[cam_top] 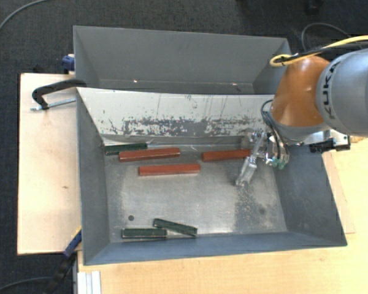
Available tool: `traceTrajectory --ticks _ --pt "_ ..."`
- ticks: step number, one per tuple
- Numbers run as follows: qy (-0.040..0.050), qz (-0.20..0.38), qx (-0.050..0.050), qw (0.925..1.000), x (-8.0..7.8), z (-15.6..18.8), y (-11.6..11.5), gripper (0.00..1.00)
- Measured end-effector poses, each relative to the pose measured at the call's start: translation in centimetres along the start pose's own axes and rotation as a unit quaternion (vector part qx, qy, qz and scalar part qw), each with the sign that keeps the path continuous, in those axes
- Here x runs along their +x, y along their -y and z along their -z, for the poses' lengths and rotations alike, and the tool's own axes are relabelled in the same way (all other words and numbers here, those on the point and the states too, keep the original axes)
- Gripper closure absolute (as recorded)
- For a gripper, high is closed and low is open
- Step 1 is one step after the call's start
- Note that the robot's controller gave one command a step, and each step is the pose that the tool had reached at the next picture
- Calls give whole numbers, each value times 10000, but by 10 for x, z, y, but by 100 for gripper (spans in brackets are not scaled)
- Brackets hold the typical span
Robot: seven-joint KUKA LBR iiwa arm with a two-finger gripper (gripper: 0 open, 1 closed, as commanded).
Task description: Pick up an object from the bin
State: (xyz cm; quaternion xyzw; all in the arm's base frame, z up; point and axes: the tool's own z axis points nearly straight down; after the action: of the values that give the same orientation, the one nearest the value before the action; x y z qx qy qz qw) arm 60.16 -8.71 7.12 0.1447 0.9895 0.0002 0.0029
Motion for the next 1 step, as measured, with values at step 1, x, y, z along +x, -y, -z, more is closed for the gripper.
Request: traceTrajectory --ticks 1 --pt "1 7 0 10000 -1 1 -1 0"
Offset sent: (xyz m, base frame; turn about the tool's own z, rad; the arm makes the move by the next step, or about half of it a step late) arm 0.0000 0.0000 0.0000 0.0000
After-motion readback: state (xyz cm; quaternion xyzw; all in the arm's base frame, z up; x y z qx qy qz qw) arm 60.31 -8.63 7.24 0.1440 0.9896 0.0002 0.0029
